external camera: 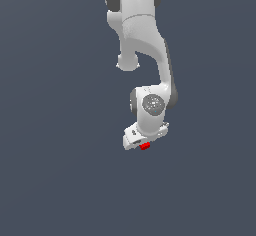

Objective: Stack the red cube on top of the green cube.

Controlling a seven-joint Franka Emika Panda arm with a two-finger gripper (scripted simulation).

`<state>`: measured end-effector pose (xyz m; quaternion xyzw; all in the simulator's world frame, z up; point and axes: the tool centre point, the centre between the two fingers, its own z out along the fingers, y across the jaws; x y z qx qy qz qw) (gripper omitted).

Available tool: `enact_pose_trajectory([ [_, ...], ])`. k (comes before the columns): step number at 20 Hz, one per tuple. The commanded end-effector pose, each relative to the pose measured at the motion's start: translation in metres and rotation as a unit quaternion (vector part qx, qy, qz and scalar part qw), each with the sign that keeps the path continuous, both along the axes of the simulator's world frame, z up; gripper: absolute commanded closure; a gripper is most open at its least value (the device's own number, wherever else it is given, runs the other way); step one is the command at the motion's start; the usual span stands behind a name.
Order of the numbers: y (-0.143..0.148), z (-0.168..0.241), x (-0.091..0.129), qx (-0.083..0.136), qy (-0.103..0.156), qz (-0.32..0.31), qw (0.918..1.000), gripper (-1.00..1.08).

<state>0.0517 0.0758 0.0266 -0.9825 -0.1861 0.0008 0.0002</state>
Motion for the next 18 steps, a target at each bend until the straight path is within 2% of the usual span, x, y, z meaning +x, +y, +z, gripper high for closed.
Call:
enact_pose_trajectory([
  [1,-0.0001,-0.0060,0.0009,0.000,-0.001,0.000,1.0000,-0.92],
  [4,0.0001,-0.0067,0.0018,0.000,-0.001,0.000,1.0000,-0.92],
  [5,0.0001,-0.0067,0.0018,0.000,-0.001,0.000,1.0000,1.08],
  [18,0.0000,-0.0037,0.0014,0.000,-0.001,0.000,1.0000,1.08],
])
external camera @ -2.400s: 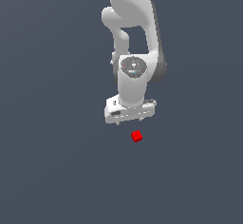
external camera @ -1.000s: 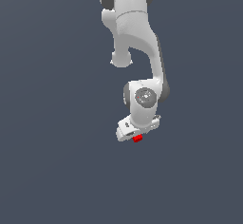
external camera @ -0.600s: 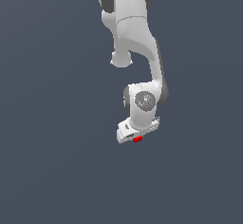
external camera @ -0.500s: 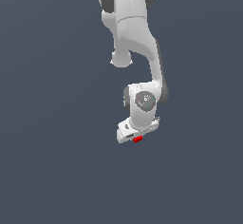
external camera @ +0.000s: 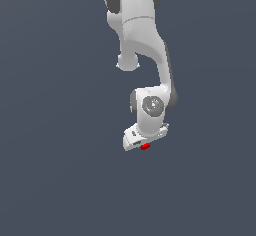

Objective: Stack the red cube on top of the green cube.

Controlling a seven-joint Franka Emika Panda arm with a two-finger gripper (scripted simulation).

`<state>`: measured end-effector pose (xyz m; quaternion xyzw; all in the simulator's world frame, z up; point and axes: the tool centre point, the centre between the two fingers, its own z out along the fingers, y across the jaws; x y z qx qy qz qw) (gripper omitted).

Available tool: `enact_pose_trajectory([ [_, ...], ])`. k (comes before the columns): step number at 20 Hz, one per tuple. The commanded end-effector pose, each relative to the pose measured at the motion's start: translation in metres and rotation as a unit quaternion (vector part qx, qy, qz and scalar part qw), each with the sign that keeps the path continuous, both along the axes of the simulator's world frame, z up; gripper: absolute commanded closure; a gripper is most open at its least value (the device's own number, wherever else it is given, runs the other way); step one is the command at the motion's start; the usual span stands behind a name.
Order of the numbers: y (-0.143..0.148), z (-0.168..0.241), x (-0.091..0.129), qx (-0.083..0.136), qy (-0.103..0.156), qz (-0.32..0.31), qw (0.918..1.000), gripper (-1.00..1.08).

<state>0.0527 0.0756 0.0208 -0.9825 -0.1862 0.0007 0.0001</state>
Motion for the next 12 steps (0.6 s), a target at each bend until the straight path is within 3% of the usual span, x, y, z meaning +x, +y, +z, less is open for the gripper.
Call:
enact_pose_trajectory([
  [1,0.000,0.004,0.000,0.000,-0.001,0.000,1.0000,1.08],
  [12,0.000,0.067,-0.001,0.000,-0.001,0.000,1.0000,1.08],
])
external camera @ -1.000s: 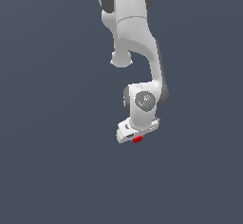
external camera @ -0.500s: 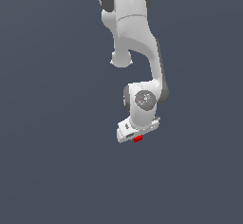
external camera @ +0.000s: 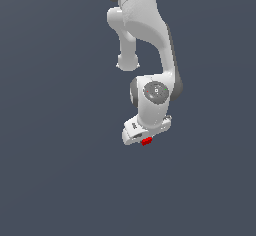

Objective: Stack the red cube on top of the green cube.

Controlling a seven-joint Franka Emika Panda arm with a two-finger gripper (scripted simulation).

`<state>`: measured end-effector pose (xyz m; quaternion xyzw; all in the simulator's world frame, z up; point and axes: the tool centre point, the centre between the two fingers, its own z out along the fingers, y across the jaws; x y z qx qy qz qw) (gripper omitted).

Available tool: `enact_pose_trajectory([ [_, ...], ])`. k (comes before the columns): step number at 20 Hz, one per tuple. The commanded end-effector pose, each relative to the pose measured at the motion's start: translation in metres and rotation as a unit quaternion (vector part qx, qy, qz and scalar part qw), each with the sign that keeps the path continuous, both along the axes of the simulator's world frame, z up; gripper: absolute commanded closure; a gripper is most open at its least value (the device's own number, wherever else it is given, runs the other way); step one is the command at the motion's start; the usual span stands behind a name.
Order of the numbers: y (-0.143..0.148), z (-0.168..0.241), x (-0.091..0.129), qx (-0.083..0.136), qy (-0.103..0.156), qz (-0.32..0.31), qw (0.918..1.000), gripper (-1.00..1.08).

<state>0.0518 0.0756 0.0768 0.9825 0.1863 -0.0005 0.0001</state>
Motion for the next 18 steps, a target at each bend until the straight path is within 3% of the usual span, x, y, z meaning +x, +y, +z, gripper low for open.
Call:
enact_pose_trajectory([
  [1,0.000,0.017,0.000,0.000,0.000,0.000,1.0000,1.08],
  [8,0.000,0.042,0.001,0.000,0.000,0.000,1.0000,1.08],
  [18,0.003,0.039,-0.006,0.000,-0.001,0.000,1.0000,1.08],
])
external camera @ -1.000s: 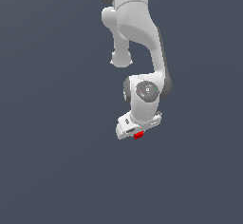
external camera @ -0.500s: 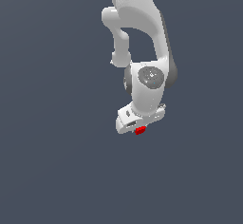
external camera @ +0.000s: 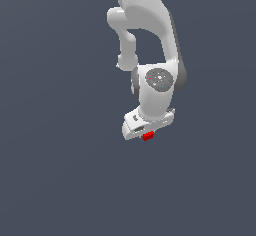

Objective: Stack the red cube on top of the green cube.

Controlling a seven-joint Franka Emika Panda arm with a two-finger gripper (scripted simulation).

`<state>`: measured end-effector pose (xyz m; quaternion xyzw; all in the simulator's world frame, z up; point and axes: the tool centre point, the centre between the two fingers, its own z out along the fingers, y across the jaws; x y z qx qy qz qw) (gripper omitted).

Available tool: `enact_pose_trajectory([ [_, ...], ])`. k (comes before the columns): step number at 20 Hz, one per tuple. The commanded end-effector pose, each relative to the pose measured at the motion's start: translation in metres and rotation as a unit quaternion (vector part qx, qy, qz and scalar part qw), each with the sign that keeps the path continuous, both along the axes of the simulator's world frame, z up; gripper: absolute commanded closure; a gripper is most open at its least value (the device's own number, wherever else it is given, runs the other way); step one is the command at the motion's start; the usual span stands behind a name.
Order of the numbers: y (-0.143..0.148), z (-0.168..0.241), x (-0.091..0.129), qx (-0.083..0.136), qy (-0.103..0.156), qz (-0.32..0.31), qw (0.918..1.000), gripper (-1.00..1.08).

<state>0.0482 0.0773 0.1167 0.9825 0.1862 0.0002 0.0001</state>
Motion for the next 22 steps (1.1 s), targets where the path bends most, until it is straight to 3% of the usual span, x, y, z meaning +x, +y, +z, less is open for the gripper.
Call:
enact_pose_trajectory([
  [1,0.002,-0.001,-0.004,0.000,0.000,0.000,1.0000,1.08],
  [9,0.011,-0.012,-0.035,0.000,0.000,0.000,1.0000,1.08],
  [22,0.038,-0.042,-0.117,0.000,0.000,0.000,1.0000,1.08],
])
